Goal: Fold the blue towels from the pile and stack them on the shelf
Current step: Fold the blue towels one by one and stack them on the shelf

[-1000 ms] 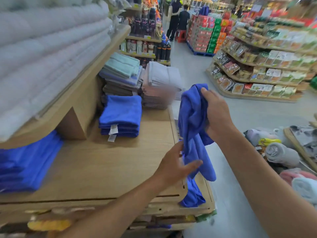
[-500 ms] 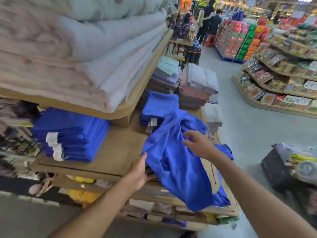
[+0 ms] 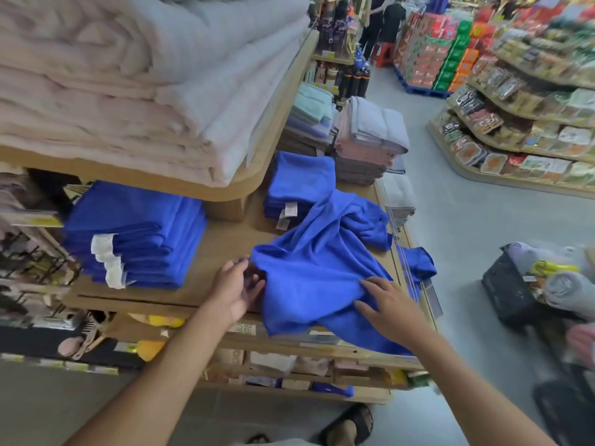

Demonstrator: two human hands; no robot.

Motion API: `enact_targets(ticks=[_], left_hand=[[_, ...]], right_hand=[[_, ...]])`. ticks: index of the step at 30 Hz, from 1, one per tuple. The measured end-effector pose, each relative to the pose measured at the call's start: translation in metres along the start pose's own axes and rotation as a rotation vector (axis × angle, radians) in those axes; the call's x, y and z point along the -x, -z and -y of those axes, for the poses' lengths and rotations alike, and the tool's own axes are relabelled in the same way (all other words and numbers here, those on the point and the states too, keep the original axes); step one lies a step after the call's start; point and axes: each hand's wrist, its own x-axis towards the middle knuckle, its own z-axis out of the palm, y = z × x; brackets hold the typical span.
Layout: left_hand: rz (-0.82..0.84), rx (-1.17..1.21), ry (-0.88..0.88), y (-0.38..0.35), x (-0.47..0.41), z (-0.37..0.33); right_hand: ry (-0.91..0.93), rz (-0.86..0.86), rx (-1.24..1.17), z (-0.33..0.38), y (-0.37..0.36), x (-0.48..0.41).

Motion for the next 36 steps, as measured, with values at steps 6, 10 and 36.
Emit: enact_targets(ticks=[6, 10, 36], left_hand=[[0.153, -0.737, -0.334, 0.02, 0.004, 0.019], [0.293, -1.343, -0.948, 0.038, 0.005, 0.033], [0.245, -1.652, -0.985, -0.139, -0.045, -0.033]], right_hand=[[0.032, -0.185, -0.007, 0.021, -0.001, 0.006], [0.392, -0.341, -0.186, 0.072, -0.02, 0.02], [-0.1, -0.118, -1.285, 0.086, -0.029, -0.005]])
